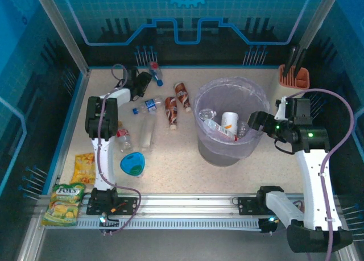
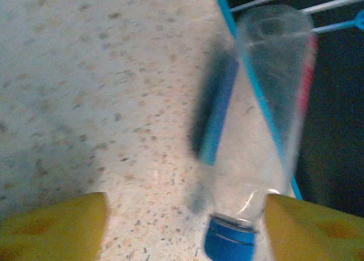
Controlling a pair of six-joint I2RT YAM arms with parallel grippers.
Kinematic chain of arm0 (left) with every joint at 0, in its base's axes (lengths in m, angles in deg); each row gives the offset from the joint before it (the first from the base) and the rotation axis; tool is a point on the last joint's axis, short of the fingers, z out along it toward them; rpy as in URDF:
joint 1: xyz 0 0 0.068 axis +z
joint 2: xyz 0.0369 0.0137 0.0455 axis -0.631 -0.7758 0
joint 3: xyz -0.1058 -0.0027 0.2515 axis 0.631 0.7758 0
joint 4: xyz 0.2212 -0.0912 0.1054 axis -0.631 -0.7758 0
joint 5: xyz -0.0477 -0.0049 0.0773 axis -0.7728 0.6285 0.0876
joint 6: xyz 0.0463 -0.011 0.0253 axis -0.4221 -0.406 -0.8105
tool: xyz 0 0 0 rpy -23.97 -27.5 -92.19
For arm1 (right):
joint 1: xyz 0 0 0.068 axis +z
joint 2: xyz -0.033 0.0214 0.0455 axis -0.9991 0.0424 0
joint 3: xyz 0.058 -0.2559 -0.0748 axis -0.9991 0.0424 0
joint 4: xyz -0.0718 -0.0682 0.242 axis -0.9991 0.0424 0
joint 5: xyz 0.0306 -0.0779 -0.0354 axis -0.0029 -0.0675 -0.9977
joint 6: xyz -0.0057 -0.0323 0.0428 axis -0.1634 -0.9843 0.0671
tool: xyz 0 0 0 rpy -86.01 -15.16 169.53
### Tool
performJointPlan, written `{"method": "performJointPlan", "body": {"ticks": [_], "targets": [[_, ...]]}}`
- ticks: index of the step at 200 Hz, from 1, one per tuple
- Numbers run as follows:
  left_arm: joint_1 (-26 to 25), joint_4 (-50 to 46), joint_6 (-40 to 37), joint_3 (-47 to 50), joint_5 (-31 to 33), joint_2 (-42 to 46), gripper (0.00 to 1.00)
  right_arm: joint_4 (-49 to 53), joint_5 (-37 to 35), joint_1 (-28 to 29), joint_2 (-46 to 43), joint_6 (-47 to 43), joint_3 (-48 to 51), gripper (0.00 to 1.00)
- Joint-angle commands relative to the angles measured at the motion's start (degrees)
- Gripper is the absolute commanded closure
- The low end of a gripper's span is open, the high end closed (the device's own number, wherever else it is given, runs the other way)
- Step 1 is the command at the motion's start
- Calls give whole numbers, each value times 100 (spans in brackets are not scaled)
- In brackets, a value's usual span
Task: Put the plastic bottles in the bin
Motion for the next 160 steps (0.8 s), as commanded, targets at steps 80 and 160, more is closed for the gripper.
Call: {"method": "performJointPlan", "body": {"ticks": [80, 160], "targets": [[-348, -3045, -2423, -3327, 1413, -1206, 1, 21, 47, 71, -182, -52, 137, 8], [-577, -3807, -2595, -4876, 1487, -2293, 1, 119, 2, 70, -215, -60, 40, 8]]}}
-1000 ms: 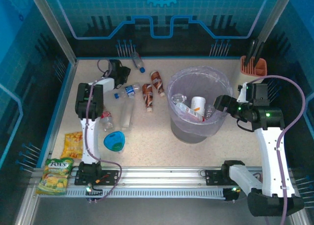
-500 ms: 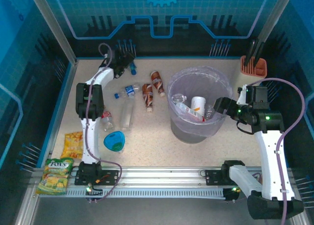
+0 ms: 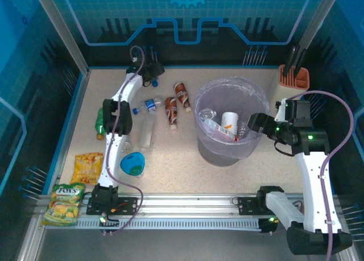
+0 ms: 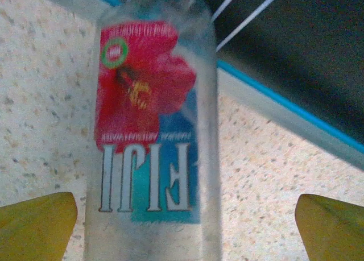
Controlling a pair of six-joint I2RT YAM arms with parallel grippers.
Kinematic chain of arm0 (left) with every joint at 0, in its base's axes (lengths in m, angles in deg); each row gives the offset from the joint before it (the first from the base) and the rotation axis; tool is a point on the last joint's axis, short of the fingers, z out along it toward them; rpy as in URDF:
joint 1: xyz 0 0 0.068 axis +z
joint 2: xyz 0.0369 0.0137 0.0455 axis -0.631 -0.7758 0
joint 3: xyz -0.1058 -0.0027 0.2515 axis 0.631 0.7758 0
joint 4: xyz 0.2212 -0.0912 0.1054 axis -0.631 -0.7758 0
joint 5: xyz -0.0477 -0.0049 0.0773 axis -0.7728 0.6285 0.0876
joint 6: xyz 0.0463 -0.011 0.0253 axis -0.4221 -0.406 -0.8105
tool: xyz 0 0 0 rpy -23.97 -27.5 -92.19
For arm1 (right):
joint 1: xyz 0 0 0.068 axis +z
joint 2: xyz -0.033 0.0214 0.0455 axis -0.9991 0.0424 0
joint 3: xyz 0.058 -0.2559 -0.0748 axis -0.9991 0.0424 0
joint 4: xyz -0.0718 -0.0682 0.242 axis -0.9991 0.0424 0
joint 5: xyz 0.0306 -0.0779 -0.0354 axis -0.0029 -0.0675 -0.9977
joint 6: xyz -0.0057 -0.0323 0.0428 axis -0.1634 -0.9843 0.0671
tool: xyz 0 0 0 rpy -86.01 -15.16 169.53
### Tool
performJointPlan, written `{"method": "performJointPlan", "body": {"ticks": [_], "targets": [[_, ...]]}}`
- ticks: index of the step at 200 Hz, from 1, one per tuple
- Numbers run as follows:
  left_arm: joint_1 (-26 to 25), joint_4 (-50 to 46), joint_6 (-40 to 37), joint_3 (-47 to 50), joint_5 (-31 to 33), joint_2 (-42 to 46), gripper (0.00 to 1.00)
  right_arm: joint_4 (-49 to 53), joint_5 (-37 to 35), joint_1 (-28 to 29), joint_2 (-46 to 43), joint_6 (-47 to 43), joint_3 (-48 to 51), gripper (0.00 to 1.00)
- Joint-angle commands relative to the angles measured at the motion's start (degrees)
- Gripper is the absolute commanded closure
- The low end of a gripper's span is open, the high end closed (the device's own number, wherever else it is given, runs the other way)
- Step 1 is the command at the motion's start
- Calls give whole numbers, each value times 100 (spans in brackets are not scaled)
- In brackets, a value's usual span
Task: Put the plastic bottles in the bin
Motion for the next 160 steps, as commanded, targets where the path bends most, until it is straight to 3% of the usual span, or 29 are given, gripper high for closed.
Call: {"method": "performJointPlan", "body": {"ticks": [1, 11, 47, 100, 160], "targets": [[-59, -461, -149, -362, 184, -241, 1, 123, 9, 75, -112, -56, -61, 8], [-59, -515, -89, -373, 200, -292, 2, 112, 8, 70, -127, -51, -61, 8], [-55, -463, 43, -281, 251, -268, 23, 137, 35, 71, -149, -36, -78, 8], [-38, -241, -53, 142, 292, 142, 41, 163, 44, 70, -177, -58, -177, 8], [6, 261, -428, 1230, 144, 1420, 45, 312, 37, 75, -184, -118, -780, 9]]}}
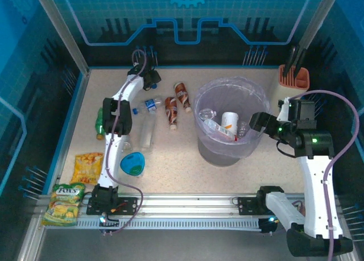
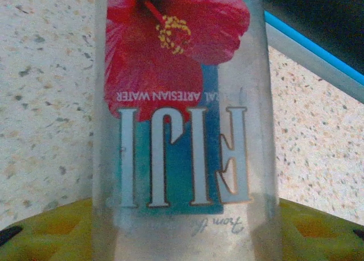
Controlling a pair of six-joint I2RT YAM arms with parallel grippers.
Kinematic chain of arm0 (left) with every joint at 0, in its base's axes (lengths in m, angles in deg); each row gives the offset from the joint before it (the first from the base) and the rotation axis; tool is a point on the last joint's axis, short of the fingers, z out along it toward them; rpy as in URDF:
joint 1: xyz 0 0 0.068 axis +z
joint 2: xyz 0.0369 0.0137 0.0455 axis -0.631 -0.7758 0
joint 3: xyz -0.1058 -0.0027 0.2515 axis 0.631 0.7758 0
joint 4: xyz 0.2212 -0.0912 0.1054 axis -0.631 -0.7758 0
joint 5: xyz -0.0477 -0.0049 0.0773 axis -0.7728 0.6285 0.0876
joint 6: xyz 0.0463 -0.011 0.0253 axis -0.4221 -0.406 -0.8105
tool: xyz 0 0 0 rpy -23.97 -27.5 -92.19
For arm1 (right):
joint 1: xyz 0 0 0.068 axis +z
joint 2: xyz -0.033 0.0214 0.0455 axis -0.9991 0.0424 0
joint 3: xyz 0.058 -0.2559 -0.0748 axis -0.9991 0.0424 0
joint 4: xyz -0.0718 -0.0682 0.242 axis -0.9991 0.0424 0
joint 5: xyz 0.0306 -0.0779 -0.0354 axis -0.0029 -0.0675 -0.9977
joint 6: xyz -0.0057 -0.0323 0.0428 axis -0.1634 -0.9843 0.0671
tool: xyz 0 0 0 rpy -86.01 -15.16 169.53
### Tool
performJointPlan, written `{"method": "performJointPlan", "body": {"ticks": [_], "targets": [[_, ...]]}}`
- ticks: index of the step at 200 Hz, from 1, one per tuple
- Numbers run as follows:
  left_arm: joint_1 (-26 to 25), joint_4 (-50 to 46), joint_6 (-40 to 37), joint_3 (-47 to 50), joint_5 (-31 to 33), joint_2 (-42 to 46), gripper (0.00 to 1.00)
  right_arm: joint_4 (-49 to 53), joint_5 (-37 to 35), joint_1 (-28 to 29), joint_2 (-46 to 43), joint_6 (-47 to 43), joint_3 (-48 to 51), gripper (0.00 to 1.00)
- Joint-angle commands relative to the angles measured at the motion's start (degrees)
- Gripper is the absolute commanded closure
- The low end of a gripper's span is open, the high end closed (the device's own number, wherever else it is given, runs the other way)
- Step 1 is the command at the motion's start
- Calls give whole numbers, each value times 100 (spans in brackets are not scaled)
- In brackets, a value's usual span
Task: Put the plastic bottles in the bin
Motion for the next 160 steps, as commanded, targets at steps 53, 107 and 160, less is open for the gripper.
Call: {"method": "performJointPlan", "body": {"ticks": [53, 107, 160], "targets": [[68, 1161, -387, 2200, -1003, 2875, 48, -264, 529, 145, 296, 170, -889, 9], [-318, 1626, -438, 4620, -2006, 5392, 49, -1005, 405, 1418, 1740, 389, -2239, 10], [-811, 1974, -551, 6420, -2674, 7362, 49, -1880, 746, 2538, 3385, 645, -3609, 10]]}}
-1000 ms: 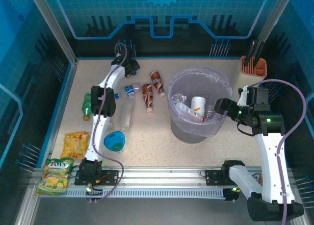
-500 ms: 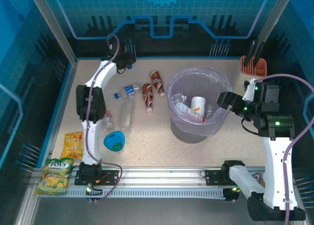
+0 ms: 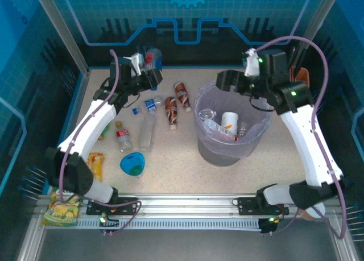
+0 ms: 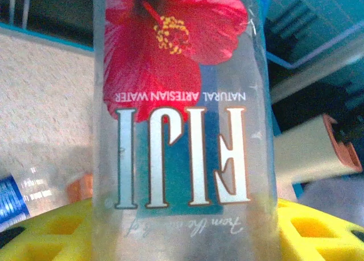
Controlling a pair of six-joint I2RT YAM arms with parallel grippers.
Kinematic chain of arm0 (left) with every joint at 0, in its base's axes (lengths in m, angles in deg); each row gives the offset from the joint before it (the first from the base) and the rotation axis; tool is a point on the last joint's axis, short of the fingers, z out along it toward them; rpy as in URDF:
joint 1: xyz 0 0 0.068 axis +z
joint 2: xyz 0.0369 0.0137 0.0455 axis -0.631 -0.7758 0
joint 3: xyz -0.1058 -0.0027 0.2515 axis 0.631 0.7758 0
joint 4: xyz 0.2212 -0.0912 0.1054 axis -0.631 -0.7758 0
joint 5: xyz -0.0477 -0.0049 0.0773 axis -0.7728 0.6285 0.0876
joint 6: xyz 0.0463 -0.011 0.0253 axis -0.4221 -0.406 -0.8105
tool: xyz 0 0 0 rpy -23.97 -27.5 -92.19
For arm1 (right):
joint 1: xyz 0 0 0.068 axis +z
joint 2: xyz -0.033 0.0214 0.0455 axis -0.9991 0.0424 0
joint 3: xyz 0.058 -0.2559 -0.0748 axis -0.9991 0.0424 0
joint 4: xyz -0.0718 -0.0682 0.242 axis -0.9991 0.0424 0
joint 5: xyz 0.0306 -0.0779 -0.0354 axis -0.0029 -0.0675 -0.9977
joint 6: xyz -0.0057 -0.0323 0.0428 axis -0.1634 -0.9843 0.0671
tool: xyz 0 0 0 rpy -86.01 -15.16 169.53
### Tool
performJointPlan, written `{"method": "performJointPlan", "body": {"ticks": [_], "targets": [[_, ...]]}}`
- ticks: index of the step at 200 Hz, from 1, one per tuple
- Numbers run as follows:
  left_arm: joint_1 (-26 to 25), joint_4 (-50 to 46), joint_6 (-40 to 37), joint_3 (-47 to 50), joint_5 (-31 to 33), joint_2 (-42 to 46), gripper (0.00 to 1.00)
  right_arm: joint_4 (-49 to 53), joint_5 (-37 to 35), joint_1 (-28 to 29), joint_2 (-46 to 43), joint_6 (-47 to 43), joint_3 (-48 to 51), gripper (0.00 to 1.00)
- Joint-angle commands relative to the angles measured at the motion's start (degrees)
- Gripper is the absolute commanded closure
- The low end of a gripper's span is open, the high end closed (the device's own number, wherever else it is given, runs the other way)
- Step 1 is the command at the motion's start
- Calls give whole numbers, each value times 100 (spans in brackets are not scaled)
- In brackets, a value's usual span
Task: Put the plastic bottles in the bin
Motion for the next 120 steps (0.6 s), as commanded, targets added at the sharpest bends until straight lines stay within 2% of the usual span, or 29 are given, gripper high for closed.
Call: {"method": "performJointPlan", "body": {"ticks": [1, 29, 72, 120], "targets": [[-192, 367, -219, 682, -533, 710, 49, -637, 305, 373, 532, 244, -528, 10], [-417, 931, -231, 1441, -775, 1275, 52, -926, 590, 836, 1415, 377, -1232, 10], [-644, 1531, -154, 1825, -955, 1479, 53, -674, 837, 1225, 2582, 586, -2352, 7], [-698, 1553, -345, 1721, -875, 1427, 54, -729, 912, 1301, 3067, 892, -2460, 8]]}}
